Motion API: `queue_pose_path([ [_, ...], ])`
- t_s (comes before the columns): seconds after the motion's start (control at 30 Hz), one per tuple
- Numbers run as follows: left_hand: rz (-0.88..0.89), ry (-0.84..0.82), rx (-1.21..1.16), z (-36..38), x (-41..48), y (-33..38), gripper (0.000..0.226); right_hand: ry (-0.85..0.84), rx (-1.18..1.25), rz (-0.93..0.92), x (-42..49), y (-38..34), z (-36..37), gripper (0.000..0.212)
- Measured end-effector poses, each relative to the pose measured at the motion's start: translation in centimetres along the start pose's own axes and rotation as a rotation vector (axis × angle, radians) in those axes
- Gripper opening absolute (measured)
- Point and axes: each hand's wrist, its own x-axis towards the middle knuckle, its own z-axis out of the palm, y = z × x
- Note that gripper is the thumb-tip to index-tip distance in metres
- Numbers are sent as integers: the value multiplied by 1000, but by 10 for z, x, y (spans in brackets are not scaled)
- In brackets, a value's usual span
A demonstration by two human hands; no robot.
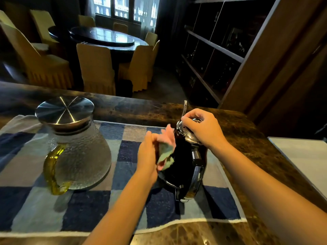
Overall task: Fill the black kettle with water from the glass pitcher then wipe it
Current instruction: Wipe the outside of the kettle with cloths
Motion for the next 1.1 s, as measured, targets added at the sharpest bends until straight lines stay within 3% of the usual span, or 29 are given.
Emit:
queue_pose_path([
  [0.1, 124, 57, 131, 12, 2, 2, 12, 1, 2, -6, 1, 2, 1, 11],
  [0.13, 148, 57, 194, 15, 7, -1, 11, 1, 6, -7, 1, 2, 1, 10],
  [0.27, 156, 13, 466, 20, 13, -12, 45, 3, 10, -21, 2, 4, 1, 9],
  [0.4, 142, 3, 538, 16, -20, -30, 33, 3, 30, -28, 2, 5, 2, 9],
  [0.5, 325, 31, 747, 21, -48, -41, 66, 9, 38, -32, 2, 7, 3, 9],
  [0.57, 375, 61, 686, 28, -36, -32, 77, 12, 42, -32, 2, 7, 3, 8],
  [0.63, 313, -2, 661, 35, -10, -18, 80, 12, 43, -28, 3, 7, 2, 7],
  [0.7, 204, -69, 546, 35, 13, -12, 63, 11, 44, -31, 2, 7, 2, 8],
  [0.77, 144, 21, 533, 33, 19, -9, 52, 15, 47, -34, 2, 8, 2, 9],
  [0.9, 166, 163, 485, 29, 6, -18, 42, 19, 50, -32, 1, 8, 2, 8],
  [1.0, 256, 144, 375, 15, -11, -46, 28, 25, 55, -26, 0, 7, 3, 6],
  [1.1, 389, 57, 485, 12, -38, -69, 48, 42, 56, -9, -1, 6, 3, 6],
])
